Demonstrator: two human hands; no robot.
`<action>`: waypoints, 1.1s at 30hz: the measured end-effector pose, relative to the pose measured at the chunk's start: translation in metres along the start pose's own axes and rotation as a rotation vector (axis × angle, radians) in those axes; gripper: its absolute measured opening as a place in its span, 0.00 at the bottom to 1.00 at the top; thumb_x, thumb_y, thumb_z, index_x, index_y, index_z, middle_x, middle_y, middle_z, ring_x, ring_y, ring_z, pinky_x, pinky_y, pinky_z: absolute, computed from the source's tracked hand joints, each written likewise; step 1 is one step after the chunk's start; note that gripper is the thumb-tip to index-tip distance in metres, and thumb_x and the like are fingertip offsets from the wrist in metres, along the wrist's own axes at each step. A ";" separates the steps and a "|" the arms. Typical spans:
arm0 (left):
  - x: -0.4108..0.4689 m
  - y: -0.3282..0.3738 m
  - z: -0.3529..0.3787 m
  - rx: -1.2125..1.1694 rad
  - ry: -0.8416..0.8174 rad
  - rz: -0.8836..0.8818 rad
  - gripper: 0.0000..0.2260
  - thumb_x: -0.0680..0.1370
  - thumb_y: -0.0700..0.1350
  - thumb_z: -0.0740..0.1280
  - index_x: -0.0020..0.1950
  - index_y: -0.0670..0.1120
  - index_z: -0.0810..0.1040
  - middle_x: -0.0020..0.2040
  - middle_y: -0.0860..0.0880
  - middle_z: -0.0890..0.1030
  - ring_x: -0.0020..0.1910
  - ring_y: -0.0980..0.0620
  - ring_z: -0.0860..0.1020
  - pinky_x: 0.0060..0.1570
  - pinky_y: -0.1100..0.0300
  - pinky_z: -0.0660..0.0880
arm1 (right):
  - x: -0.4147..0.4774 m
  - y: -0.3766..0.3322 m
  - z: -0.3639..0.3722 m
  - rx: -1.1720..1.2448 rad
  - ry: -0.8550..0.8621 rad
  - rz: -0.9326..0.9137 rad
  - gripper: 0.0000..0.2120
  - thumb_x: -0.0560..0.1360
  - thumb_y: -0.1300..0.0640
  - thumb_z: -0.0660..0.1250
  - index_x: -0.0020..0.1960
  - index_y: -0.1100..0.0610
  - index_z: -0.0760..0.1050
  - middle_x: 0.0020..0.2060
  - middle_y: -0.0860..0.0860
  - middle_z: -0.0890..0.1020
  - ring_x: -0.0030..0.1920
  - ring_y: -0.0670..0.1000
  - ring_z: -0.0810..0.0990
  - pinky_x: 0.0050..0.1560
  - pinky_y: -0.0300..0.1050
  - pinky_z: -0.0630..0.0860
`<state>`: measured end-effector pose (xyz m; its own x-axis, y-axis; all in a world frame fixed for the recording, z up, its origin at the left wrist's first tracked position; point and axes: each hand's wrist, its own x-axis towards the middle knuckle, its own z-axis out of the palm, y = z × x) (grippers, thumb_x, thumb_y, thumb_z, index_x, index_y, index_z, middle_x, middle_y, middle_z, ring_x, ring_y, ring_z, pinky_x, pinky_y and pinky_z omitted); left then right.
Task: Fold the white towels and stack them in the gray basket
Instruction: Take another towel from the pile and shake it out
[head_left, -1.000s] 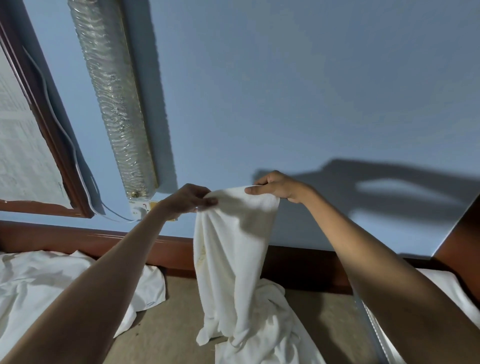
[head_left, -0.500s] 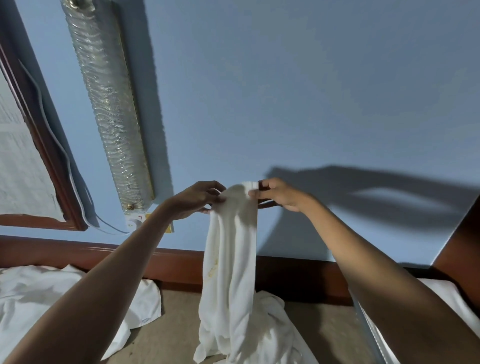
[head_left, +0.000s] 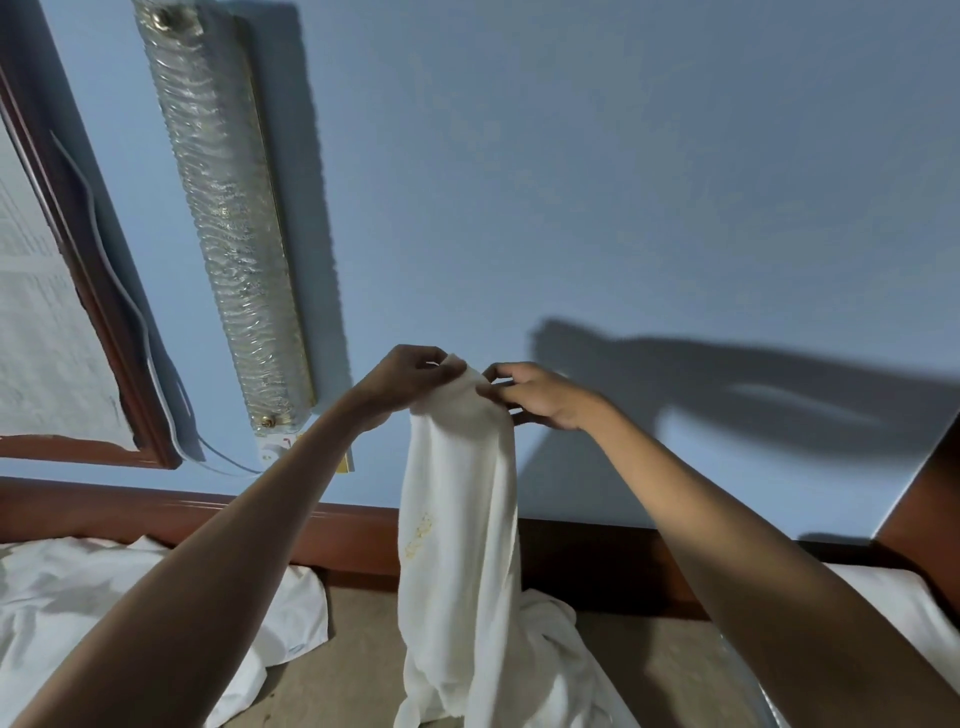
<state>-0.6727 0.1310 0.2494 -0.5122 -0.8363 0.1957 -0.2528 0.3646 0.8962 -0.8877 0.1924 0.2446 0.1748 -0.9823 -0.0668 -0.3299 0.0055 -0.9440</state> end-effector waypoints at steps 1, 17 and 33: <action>0.001 0.001 -0.002 0.006 0.042 0.015 0.11 0.81 0.52 0.70 0.45 0.45 0.84 0.36 0.53 0.82 0.34 0.57 0.78 0.32 0.64 0.71 | 0.001 -0.002 0.002 0.005 -0.012 0.003 0.06 0.82 0.52 0.68 0.53 0.55 0.79 0.47 0.51 0.81 0.48 0.51 0.78 0.52 0.46 0.78; 0.004 -0.047 -0.046 0.020 0.640 -0.125 0.09 0.77 0.48 0.70 0.39 0.45 0.80 0.33 0.48 0.77 0.35 0.48 0.74 0.34 0.57 0.68 | -0.015 0.013 0.002 0.015 0.011 0.072 0.46 0.56 0.32 0.77 0.66 0.58 0.78 0.67 0.48 0.78 0.69 0.47 0.74 0.66 0.40 0.70; -0.019 -0.010 0.013 0.131 -0.401 -0.073 0.26 0.71 0.58 0.79 0.68 0.59 0.78 0.62 0.56 0.81 0.56 0.56 0.80 0.56 0.58 0.79 | -0.033 0.017 -0.008 -0.165 0.165 -0.224 0.26 0.72 0.43 0.77 0.44 0.68 0.78 0.37 0.52 0.72 0.41 0.49 0.71 0.43 0.43 0.66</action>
<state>-0.6708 0.1485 0.2321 -0.7613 -0.6456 -0.0605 -0.3896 0.3808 0.8386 -0.9067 0.2234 0.2338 0.1116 -0.9728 0.2028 -0.4488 -0.2314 -0.8631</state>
